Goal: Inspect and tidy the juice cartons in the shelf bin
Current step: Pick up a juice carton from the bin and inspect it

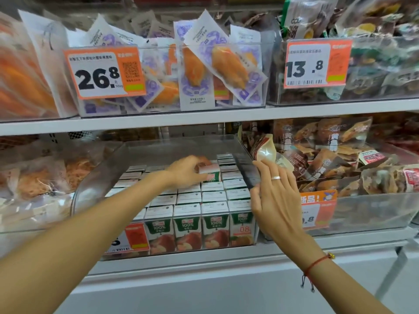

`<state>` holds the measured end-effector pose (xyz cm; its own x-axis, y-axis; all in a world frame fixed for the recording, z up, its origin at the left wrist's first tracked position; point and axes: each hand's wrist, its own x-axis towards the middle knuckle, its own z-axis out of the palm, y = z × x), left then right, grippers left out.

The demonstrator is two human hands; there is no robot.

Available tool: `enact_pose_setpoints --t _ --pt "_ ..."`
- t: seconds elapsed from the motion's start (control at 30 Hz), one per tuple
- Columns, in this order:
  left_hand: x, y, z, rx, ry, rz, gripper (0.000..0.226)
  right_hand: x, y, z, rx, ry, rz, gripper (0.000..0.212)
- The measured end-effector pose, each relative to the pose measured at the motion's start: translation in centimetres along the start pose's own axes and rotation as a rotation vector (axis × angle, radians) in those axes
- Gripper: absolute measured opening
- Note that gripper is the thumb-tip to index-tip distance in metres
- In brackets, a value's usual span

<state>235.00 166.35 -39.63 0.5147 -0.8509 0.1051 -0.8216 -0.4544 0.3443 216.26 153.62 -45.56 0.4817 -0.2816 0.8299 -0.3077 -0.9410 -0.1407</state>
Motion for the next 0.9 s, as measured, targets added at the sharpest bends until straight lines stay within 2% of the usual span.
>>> enact_pose_setpoints --t 0.13,0.37,0.5,0.6,0.67,0.77,0.9 --pt "-0.3 -1.0 1.6 -0.043 -0.066 0.032 0.040 -0.1 0.1 0.2 0.021 0.025 -0.004 0.043" --pt "0.1 -1.9 1.6 0.023 -0.005 0.088 0.038 -0.1 0.1 0.4 0.030 0.059 -0.009 0.042" --pt "1.6 -2.3 0.5 0.013 0.090 0.038 0.034 -0.1 0.0 0.5 0.029 0.087 -0.020 0.042" --pt "2.9 -2.6 -0.3 0.131 -0.070 -0.016 0.036 -0.2 0.0 0.6 0.025 0.102 -0.023 0.043" --pt "3.7 -2.4 -0.8 0.126 -0.176 -0.055 0.036 -0.2 0.0 0.6 0.026 0.099 -0.020 0.044" --pt "4.8 -2.1 -1.4 0.153 -0.229 -0.060 0.038 -0.2 0.0 0.6 0.033 0.094 -0.015 0.044" --pt "5.7 -1.7 -1.6 0.299 -0.272 -0.037 0.047 -0.3 -0.1 0.6 0.037 0.082 -0.009 0.045"
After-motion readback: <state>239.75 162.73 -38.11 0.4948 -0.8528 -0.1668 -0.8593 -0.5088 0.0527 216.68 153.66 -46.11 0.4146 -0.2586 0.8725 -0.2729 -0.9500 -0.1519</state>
